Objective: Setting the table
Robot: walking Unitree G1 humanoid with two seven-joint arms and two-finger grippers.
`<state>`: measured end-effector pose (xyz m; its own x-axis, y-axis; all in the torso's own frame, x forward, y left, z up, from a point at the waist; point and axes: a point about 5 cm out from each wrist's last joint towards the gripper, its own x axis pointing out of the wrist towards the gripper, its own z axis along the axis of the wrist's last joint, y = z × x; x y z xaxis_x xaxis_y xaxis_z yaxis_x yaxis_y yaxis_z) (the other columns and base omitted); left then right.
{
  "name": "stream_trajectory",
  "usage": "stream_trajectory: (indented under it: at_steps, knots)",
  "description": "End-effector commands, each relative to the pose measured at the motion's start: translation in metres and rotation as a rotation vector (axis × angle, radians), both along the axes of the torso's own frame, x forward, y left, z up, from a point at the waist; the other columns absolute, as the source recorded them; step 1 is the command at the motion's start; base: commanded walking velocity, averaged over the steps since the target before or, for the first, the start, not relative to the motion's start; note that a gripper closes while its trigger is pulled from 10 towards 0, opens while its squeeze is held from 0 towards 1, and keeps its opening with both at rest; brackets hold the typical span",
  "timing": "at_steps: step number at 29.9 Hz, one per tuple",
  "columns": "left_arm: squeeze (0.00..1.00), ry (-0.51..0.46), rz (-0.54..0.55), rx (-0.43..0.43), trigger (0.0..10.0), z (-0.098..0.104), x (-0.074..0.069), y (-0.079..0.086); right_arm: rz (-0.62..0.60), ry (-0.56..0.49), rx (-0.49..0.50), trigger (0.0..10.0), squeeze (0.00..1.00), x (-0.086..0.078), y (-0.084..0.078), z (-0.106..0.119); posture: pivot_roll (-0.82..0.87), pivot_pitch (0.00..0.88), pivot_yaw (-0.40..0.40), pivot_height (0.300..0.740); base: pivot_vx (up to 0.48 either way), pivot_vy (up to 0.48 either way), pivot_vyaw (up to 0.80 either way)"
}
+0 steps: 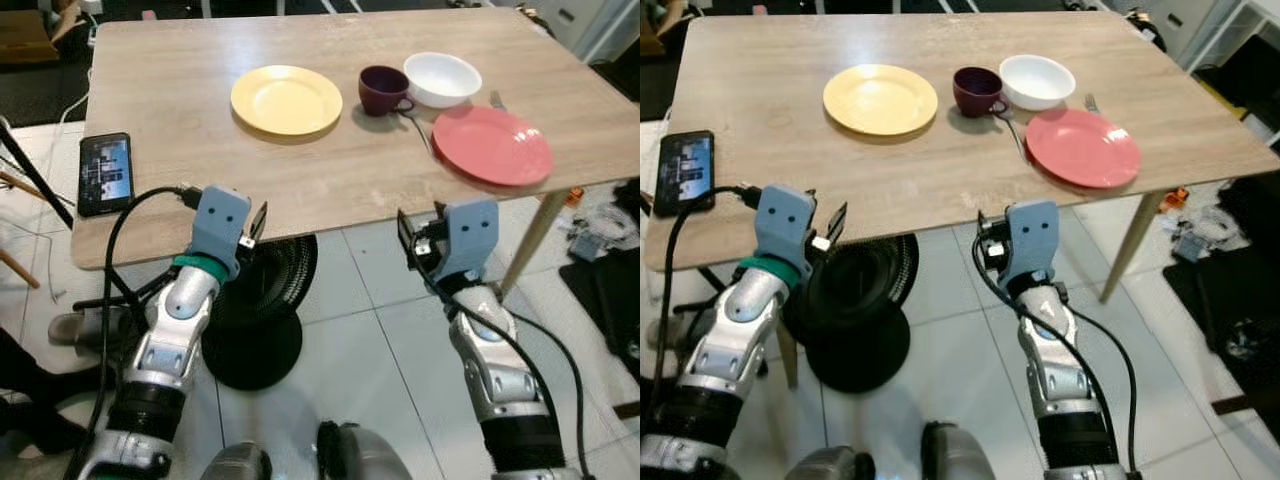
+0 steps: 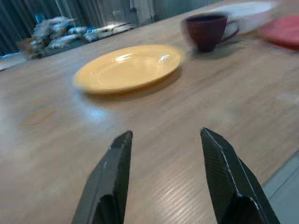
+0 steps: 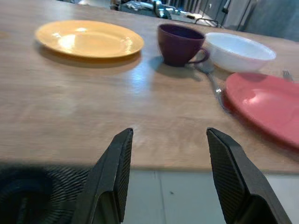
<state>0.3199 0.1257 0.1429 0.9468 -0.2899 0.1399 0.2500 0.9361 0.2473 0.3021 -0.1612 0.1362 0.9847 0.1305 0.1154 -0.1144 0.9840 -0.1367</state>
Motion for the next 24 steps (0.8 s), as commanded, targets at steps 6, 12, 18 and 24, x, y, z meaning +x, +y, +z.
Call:
stream_trajectory:
  at_steps: [6, 12, 18, 24]
  knots:
    - [0.13, 0.023, 0.006, 0.007, 10.0, -0.0062, -0.001, 0.0025, -0.008, 0.002, 0.004, 10.0, 0.0, -0.0009, -0.0005, -0.0014, 0.0, 0.028, -0.013, 0.74, 0.347, 0.0, 0.0]
    - [0.08, 0.018, 0.004, 0.011, 10.0, -0.0041, 0.0001, 0.0009, -0.014, 0.002, 0.004, 10.0, 0.0, -0.0007, -0.0017, -0.0018, 0.0, 0.027, -0.012, 0.74, 0.159, 0.0, 0.0]
    - [0.04, 0.008, -0.001, 0.009, 10.0, -0.0019, -0.0002, -0.0003, -0.014, 0.001, 0.004, 10.0, 0.0, -0.0008, -0.0015, -0.0019, 0.01, 0.026, -0.011, 0.74, 0.0, 0.0, 0.0]
    - [0.05, -0.001, -0.008, 0.021, 10.0, -0.0002, 0.0, -0.0007, -0.014, -0.001, 0.004, 10.0, 0.0, -0.0005, -0.0012, -0.0017, 0.01, 0.025, -0.009, 0.74, 0.0, 0.0, 0.0]
